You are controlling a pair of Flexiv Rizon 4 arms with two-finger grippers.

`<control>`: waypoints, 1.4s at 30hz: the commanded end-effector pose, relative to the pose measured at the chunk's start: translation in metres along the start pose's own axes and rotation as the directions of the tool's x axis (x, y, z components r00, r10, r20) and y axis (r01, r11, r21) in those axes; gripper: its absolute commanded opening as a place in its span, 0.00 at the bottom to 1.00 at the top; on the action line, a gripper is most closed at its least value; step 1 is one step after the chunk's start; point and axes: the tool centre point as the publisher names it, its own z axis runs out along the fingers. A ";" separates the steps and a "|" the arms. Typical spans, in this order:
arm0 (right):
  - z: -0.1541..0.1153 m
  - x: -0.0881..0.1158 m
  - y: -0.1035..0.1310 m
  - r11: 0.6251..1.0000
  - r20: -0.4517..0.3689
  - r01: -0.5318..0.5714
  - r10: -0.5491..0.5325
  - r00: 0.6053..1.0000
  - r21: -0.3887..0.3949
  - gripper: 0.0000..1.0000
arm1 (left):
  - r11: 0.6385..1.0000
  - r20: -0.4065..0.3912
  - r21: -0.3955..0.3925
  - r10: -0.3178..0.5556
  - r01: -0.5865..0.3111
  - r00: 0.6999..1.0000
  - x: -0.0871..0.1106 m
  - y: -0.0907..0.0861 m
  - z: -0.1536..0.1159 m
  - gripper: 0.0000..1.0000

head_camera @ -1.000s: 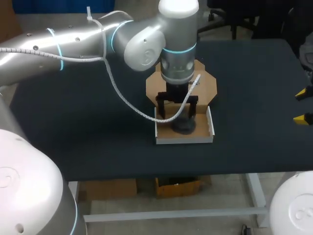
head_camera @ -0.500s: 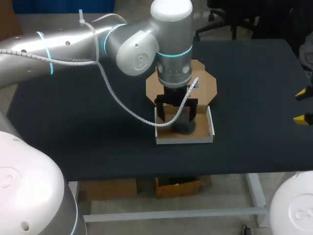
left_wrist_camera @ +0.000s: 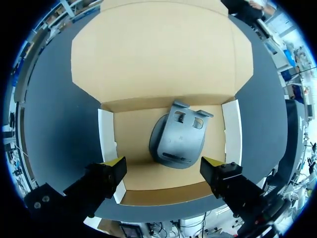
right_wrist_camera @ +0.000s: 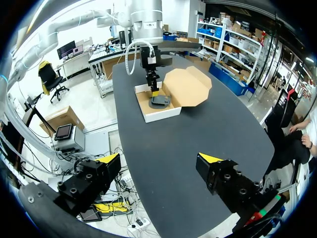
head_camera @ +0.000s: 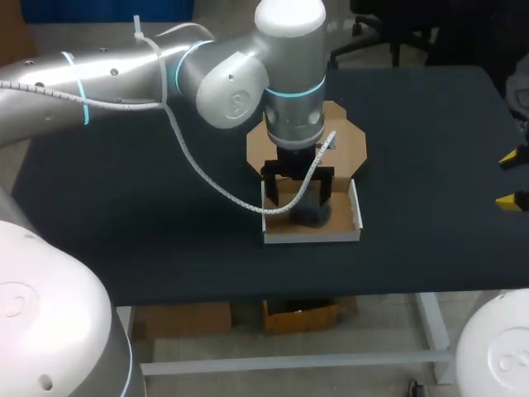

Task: Assemble the packaging by folding the flat box into shape, placing the metal phone stand inside, and closing the box properly

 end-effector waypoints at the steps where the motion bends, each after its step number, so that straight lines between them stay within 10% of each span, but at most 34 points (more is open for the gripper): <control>1: -0.001 0.001 0.000 1.000 0.001 0.000 0.000 1.000 0.000 1.00 | 1.000 0.005 0.001 0.000 0.000 1.000 0.001 0.000 0.000 1.00; 42: -0.001 0.001 0.000 1.000 0.001 0.000 0.000 1.000 0.000 1.00 | 0.998 0.027 0.065 0.008 -0.010 1.000 0.024 0.014 0.011 1.00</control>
